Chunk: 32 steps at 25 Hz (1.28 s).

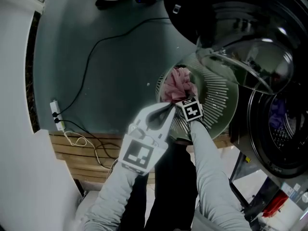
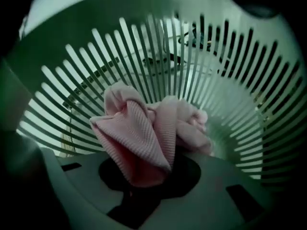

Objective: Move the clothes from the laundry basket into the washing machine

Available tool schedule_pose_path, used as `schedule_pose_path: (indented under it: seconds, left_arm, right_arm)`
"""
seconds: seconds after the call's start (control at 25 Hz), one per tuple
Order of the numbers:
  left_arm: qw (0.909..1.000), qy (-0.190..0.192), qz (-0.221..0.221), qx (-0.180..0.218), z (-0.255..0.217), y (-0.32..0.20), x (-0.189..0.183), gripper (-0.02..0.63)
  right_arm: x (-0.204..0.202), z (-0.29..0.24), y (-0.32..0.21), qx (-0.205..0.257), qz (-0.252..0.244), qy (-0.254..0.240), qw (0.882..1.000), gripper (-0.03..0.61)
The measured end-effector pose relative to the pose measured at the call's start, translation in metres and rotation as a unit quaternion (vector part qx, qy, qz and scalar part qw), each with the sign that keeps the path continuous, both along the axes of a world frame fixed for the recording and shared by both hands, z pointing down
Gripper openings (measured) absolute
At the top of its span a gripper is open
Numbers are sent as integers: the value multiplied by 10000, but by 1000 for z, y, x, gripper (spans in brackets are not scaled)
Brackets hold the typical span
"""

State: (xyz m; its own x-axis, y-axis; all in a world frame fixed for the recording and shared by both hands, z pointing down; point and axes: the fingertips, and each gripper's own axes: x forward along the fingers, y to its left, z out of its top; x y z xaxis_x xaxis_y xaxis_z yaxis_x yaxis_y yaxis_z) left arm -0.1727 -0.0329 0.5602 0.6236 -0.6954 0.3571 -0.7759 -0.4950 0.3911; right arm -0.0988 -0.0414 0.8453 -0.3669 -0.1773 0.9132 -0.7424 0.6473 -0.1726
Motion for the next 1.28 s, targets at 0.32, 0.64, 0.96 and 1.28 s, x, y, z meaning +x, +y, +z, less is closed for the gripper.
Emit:
schedule_pose_path:
  seconds: [0.32,0.64,0.96,1.28]
  left_arm:
    - [9986,-291,426,146,-78,5,25,18]
    - [9953,-466,813,248,-144,17,52,18]
    - [9895,-715,1206,345,-173,29,70,18]
    - [9846,-751,1531,376,-192,38,116,18]
  right_arm:
    - [32,-150,2,654,631,-689,9935,114]
    - [61,-260,22,1210,1302,-919,9798,114]
    - [93,-334,39,1791,2151,-1158,9530,115]
    - [155,-394,60,2380,2844,-1163,9214,115]
